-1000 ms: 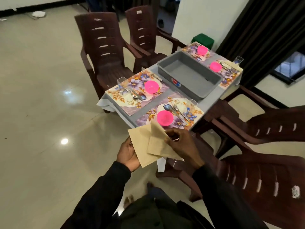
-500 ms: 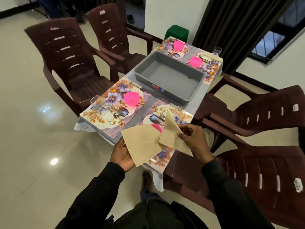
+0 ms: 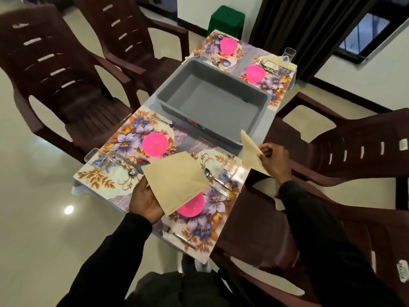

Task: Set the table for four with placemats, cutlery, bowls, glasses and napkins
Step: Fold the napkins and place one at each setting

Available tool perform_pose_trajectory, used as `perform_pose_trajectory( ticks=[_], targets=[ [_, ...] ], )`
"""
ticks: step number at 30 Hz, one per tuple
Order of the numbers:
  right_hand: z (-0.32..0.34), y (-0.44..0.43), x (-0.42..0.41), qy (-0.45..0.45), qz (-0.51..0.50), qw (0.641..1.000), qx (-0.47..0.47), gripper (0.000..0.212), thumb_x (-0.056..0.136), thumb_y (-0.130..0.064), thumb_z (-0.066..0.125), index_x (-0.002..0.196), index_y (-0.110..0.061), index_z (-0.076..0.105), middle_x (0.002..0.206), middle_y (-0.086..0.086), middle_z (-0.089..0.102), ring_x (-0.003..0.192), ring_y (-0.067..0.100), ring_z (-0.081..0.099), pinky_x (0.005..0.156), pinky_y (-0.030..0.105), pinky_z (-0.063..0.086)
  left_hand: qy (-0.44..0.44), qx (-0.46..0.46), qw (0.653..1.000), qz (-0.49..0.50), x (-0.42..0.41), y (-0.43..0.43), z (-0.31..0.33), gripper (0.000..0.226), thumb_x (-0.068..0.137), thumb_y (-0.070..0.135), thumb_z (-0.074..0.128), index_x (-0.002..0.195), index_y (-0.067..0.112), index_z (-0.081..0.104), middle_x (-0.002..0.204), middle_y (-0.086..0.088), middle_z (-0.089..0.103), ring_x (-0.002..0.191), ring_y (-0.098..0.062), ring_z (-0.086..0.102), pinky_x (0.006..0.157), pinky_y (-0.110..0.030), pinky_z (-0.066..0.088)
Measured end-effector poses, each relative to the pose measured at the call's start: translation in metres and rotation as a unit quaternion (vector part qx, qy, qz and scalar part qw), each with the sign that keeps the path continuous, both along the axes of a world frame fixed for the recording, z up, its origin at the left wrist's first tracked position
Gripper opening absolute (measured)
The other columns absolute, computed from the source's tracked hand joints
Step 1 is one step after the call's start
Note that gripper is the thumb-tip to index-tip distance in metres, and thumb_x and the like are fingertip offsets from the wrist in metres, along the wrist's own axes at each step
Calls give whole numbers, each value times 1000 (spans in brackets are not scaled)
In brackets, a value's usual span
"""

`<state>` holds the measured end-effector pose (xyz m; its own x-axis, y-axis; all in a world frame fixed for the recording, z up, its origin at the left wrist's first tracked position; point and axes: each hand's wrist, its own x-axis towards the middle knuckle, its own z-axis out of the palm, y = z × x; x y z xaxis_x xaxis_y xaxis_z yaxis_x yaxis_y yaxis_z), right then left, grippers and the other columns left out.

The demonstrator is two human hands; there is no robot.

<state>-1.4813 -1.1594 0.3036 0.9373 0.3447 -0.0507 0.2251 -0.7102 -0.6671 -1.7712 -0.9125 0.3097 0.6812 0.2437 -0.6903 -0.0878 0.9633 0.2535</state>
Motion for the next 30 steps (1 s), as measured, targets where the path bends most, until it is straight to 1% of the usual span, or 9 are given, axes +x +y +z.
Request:
perform_pose_trajectory(
  ticks=[4, 10, 13, 15, 19, 22, 25, 27, 30],
  targets=[
    [-60, 6, 29, -37, 78, 991, -102, 12, 90, -5, 71, 100, -11, 76, 100, 6, 71, 85, 18, 64, 69, 29, 53, 23, 11, 1000, 2, 5, 10, -5, 45, 103, 45, 48, 97, 17, 83, 116, -11, 75, 98, -34, 74, 80, -54, 60],
    [-111, 21, 43, -200, 175, 957, -118, 15, 92, -9, 61, 103, -2, 70, 100, 15, 66, 91, 30, 59, 71, 40, 52, 71, 12, 997, 26, 0, 25, -15, 38, 100, 46, 54, 113, 19, 78, 126, -11, 71, 111, -36, 70, 91, -60, 51],
    [-149, 22, 42, -174, 254, 942, -135, 21, 95, -17, 54, 101, -5, 70, 99, 14, 65, 91, 33, 59, 72, 43, 51, 71, 13, 997, 40, -2, 28, -18, 39, 100, 46, 55, 127, 21, 69, 129, -11, 69, 111, -36, 70, 87, -59, 55],
    [-165, 19, 36, -139, 294, 936, -137, 17, 89, -18, 60, 97, -6, 69, 95, 14, 64, 88, 34, 59, 71, 40, 50, 72, 8, 996, 42, -1, 29, -19, 42, 100, 46, 55, 132, 20, 66, 130, -11, 69, 111, -37, 70, 82, -59, 58],
    [-177, 12, 27, -72, 294, 945, -123, 33, 69, -4, 86, 97, -5, 70, 97, 15, 66, 88, 37, 61, 71, 41, 53, 73, 6, 997, 33, 6, 29, -21, 38, 100, 45, 56, 123, 20, 72, 129, -11, 69, 111, -38, 70, 82, -62, 56],
    [-182, 2, 30, -94, 297, 943, -113, 30, 78, -17, 82, 104, -7, 71, 103, 11, 68, 94, 29, 58, 77, 38, 49, 71, 0, 997, 20, 13, 26, -23, 37, 100, 46, 55, 117, 20, 75, 130, -10, 69, 114, -39, 68, 86, -63, 54],
    [-183, -8, 34, -112, 276, 949, -100, 22, 84, -16, 72, 104, -7, 72, 108, 10, 69, 98, 29, 60, 82, 41, 48, 78, -1, 997, 17, 19, 25, -25, 38, 101, 46, 55, 116, 18, 76, 133, -11, 67, 119, -40, 65, 96, -66, 48],
    [-186, -10, 29, -116, 281, 945, -118, 18, 84, -13, 76, 100, -7, 72, 105, 11, 70, 96, 32, 63, 81, 45, 51, 75, -1, 997, 13, 21, 25, -24, 38, 100, 45, 55, 113, 18, 78, 135, -11, 66, 123, -40, 63, 102, -66, 45],
    [-191, -10, 21, -88, 271, 953, -103, 24, 81, -12, 83, 102, -6, 73, 111, 13, 70, 102, 32, 64, 87, 46, 55, 73, -1, 997, 4, 24, 26, -22, 38, 100, 45, 55, 107, 17, 81, 134, -11, 66, 125, -39, 61, 96, -67, 46]
  ],
)
